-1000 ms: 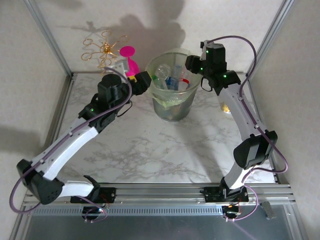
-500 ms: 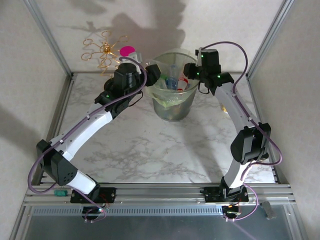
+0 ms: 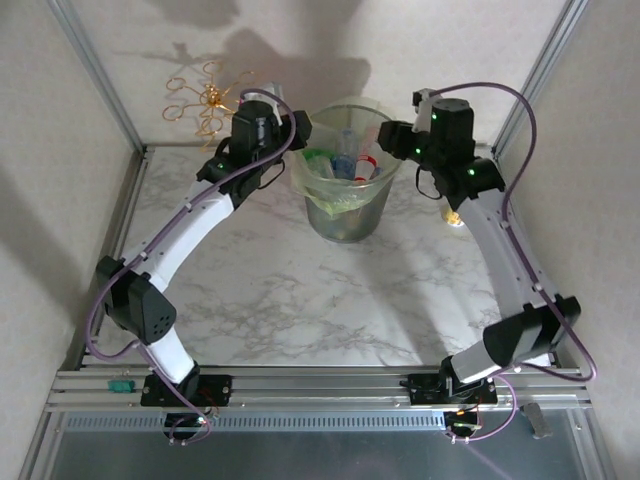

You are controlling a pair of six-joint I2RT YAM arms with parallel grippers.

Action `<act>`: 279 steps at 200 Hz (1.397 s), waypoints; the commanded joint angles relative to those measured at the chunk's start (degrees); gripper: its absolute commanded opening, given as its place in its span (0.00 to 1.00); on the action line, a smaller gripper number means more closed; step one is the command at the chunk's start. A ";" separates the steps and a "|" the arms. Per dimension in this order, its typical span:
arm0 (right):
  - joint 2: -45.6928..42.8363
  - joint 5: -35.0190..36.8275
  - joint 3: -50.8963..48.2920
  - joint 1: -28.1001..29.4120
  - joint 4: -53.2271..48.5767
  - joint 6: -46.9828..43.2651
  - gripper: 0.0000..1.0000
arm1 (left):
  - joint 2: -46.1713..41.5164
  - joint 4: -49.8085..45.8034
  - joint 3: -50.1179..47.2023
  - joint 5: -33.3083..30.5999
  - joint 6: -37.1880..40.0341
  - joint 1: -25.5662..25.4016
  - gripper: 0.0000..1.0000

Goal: Put the plastic bottles in the bin

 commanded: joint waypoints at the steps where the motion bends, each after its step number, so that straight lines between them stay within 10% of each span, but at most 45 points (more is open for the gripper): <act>1: -2.51 -2.05 -3.29 0.37 1.05 1.13 0.42 | 3.13 -2.03 3.96 4.40 0.97 0.70 0.24; 112: -5.01 -0.71 -5.14 0.35 -0.53 0.03 0.43 | 3.39 -4.97 0.23 3.99 2.50 -2.96 0.12; 157: -5.87 1.70 -3.07 0.36 -1.99 0.04 0.50 | -1.05 -7.67 4.94 2.35 4.97 -2.97 0.38; 194: -9.77 5.65 -5.69 0.32 -0.10 -0.20 0.92 | -12.31 -2.85 -3.38 2.20 6.19 -2.99 0.76; 202: -11.27 6.16 -7.37 0.33 1.43 -1.00 0.98 | -16.37 0.24 -7.92 1.82 6.45 -2.99 0.99; 279: -34.49 28.26 -35.73 0.40 23.02 -2.51 0.99 | -48.77 17.11 -45.78 -20.52 18.74 -2.99 0.99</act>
